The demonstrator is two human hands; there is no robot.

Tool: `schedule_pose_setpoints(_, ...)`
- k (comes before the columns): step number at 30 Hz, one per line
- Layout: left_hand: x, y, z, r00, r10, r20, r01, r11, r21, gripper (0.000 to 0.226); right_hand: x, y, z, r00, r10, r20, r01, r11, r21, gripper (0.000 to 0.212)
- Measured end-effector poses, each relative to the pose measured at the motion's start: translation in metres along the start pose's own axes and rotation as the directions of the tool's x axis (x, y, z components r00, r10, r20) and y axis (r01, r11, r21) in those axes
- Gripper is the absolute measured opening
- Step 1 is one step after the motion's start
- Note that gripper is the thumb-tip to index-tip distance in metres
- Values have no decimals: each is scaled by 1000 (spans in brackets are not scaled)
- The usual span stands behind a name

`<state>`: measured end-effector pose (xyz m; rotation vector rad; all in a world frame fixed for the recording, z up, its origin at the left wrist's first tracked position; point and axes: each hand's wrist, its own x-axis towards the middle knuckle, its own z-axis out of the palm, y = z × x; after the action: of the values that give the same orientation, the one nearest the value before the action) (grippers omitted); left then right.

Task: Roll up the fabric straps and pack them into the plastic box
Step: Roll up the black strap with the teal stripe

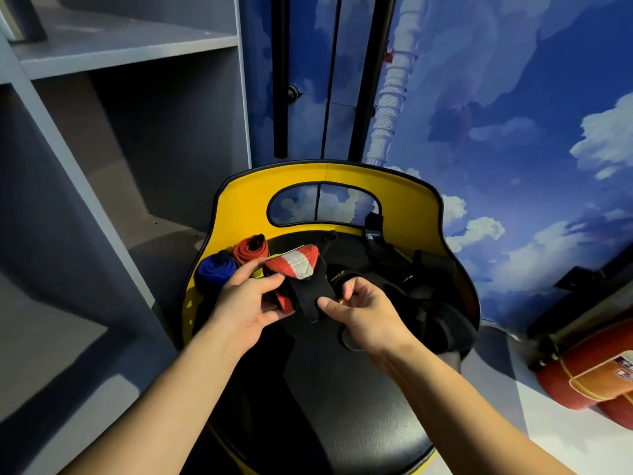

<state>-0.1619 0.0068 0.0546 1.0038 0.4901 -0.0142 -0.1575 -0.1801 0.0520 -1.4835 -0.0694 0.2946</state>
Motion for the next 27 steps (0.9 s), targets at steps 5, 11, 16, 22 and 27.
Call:
schedule_pose_setpoints(5, -6, -1, 6, 995, -91, 51, 94, 994, -64, 33, 4, 9, 5, 999, -39, -12, 38, 999, -20, 39)
schedule_pose_setpoints(11, -14, -2, 7, 977, -212, 30, 214, 969, -122, 24, 1, 11, 1, 992, -111, -65, 98, 978, -183, 42)
schedule_pose_setpoints(16, -20, 6, 7, 948, -309, 71, 314, 947, -71, 19, -1, 4, -4, 994, -62, -93, 43, 979, -197, 66)
schedule_pose_setpoints(22, -26, 8, 10, 902, -413, 124, 410, 911, 51, 38, -5, -6, -8, 975, -70, 213, 46, 992, 118, 46)
schedule_pose_setpoints(27, -28, 13, 9, 916, -324, 234, 291, 942, 165, 55, -1, -1, -3, 996, -16, 90, -4, 978, 210, 45)
